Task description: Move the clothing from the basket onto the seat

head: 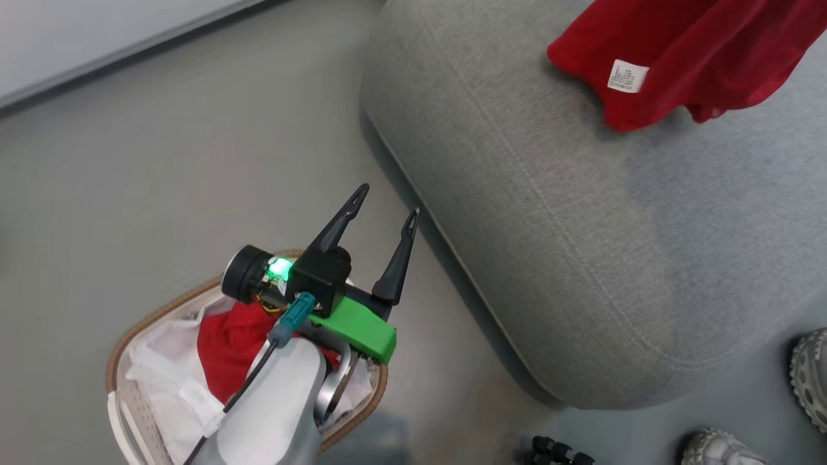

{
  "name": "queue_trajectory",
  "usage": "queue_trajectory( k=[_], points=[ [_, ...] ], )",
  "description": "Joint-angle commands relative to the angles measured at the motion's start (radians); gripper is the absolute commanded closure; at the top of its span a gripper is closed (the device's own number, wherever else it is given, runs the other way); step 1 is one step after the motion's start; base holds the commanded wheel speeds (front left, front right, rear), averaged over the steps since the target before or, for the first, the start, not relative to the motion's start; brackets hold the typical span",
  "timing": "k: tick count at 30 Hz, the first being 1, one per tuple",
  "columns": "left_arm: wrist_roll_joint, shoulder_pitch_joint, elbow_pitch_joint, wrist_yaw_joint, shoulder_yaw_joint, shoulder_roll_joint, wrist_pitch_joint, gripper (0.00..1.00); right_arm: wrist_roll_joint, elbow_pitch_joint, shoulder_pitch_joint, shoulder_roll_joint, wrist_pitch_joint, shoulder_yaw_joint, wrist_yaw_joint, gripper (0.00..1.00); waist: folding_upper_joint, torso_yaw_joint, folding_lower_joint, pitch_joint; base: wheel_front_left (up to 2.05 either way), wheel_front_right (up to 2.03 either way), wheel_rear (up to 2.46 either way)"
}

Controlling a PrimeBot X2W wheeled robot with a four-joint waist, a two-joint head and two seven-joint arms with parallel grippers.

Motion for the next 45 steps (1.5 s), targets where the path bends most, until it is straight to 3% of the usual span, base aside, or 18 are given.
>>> queue_trajectory(
  k=[1, 14, 20, 21, 22, 23, 24, 33, 45],
  points=[
    [0.004, -0.025, 0.006, -0.007, -0.005, 0.006, -0.001, 0.00, 0.007, 0.020, 0.013, 0.018, 0.000, -0.014, -0.001, 1.00, -0.0001, 0.071, -0.0001, 0.089, 0.00, 0.00, 0.00],
    [-0.015, -0.047, 0.039, -0.007, -0.052, 0.008, -0.001, 0.00, -0.033, 0.243, 0.367, 0.110, 0.000, -0.122, -0.001, 1.00, -0.0001, 0.100, -0.0001, 0.123, 0.00, 0.00, 0.00],
    [-0.025, -0.020, 0.054, -0.007, -0.042, 0.014, -0.001, 0.00, -0.041, 0.289, 0.519, 0.178, 0.000, -0.223, -0.001, 1.00, -0.0001, 0.093, -0.0001, 0.094, 0.00, 0.00, 0.00],
    [-0.027, -0.015, 0.057, -0.007, -0.041, 0.014, -0.001, 0.00, -0.043, 0.287, 0.540, 0.188, 0.000, -0.242, -0.001, 0.91, -0.0001, 0.092, -0.0001, 0.086, 0.00, 0.00, 0.00],
    [-0.028, -0.011, 0.058, -0.007, -0.040, 0.014, -0.001, 0.00, -0.048, 0.281, 0.556, 0.196, 0.000, -0.256, -0.001, 0.68, -0.0001, 0.092, -0.0001, 0.077, 0.00, 0.00, 0.00],
    [-0.027, -0.007, 0.059, -0.007, -0.037, 0.013, -0.001, 0.00, -0.050, 0.271, 0.576, 0.203, 0.000, -0.277, -0.001, 0.09, -0.0001, 0.092, -0.0001, 0.067, 0.00, 0.00, 0.00],
    [-0.028, -0.004, 0.059, -0.007, -0.035, 0.013, -0.001, 0.00, -0.049, 0.264, 0.593, 0.211, 0.000, -0.295, -0.001, 0.00, -0.0001, 0.092, -0.0001, 0.058, 0.00, 0.00, 0.00],
    [-0.037, 0.051, 0.055, -0.007, -0.004, 0.006, -0.001, 0.00, -0.026, 0.159, 0.718, 0.252, 0.000, -0.351, -0.001, 0.00, -0.0001, 0.108, -0.0001, -0.045, 0.00, 0.00, 0.00],
    [-0.080, 0.143, 0.030, 0.035, 0.054, 0.004, -0.001, 0.00, 0.045, -0.007, 0.794, 0.318, 0.000, -0.166, -0.001, 0.00, -0.0001, 0.207, -0.0001, -0.169, 0.00, 0.00, 0.00]
  ],
)
